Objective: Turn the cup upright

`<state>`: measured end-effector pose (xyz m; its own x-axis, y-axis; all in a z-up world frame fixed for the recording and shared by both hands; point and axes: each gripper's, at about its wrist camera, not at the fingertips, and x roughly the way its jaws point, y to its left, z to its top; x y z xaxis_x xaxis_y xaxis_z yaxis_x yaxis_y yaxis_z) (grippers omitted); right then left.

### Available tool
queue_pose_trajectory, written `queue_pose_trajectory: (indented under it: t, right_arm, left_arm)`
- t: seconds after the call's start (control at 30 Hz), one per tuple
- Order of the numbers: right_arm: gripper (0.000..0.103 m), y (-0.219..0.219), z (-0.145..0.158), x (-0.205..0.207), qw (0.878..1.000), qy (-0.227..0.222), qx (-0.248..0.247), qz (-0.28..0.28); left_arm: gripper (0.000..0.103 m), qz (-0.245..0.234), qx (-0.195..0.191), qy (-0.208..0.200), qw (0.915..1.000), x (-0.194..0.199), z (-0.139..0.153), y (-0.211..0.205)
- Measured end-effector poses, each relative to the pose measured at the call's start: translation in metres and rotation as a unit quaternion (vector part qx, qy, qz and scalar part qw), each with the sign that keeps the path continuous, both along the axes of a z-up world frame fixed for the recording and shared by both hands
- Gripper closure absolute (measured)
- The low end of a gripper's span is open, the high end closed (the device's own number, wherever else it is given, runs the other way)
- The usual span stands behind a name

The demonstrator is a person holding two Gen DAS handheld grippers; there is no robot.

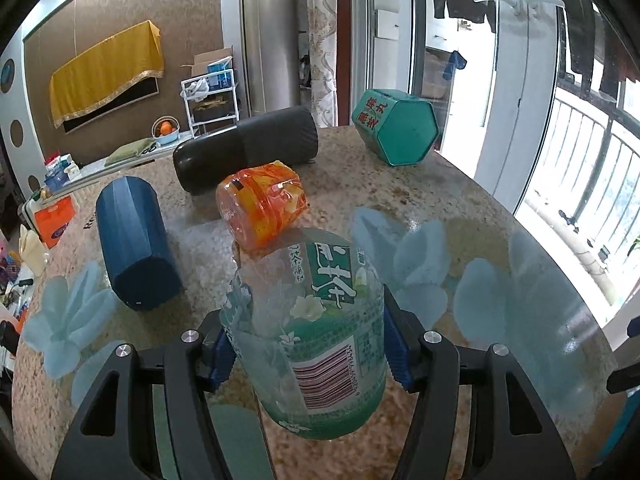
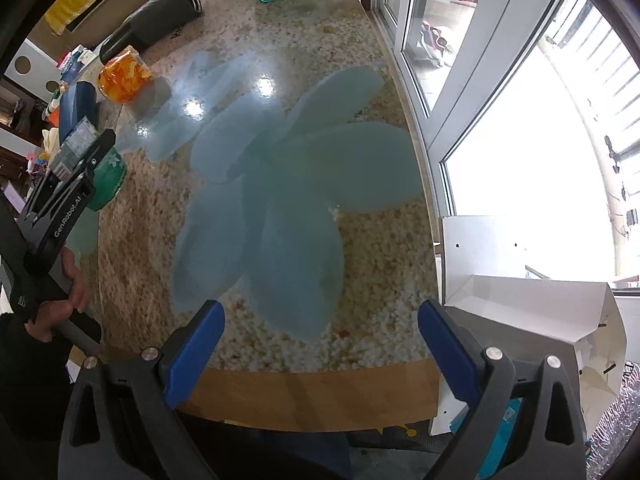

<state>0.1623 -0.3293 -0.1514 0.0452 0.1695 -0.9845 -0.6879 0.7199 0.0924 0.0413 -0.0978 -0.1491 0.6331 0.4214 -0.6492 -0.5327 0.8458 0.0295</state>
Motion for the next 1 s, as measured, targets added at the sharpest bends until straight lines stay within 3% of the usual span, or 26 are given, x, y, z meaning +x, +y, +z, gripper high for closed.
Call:
queue_pose_trajectory:
  t: [0.07,0.13,0.23,0.53,1.0]
  right_arm:
    - [0.006,-0.001,0.000,-0.001,1.000,0.001,-0.001,0.001]
    - [0.006,-0.003,0.001,0.000,1.000,0.000,0.000,0.002]
    - [0.006,-0.005,0.001,0.001,1.000,0.000,0.001,0.001]
    - [0.006,-0.004,0.001,-0.003,1.000,0.004,-0.001,0.006]
    - [0.006,0.022,0.018,-0.028,1.000,0.000,0.028,-0.011]
  left_arm:
    - [0.026,-0.005,-0.013,0.003,0.9999,0.001,-0.003,0.000]
    - [0.021,-0.002,-0.013,0.003,0.9999,0.000,-0.005,0.001]
    - [0.000,0.004,-0.024,0.002,0.9997,0.000,-0.005,0.004]
    - [0.000,0.003,-0.045,0.023,0.9987,0.002,-0.005,0.008]
    - [0.000,-0.051,-0.076,0.046,0.9948,-0.010,0.039,0.010]
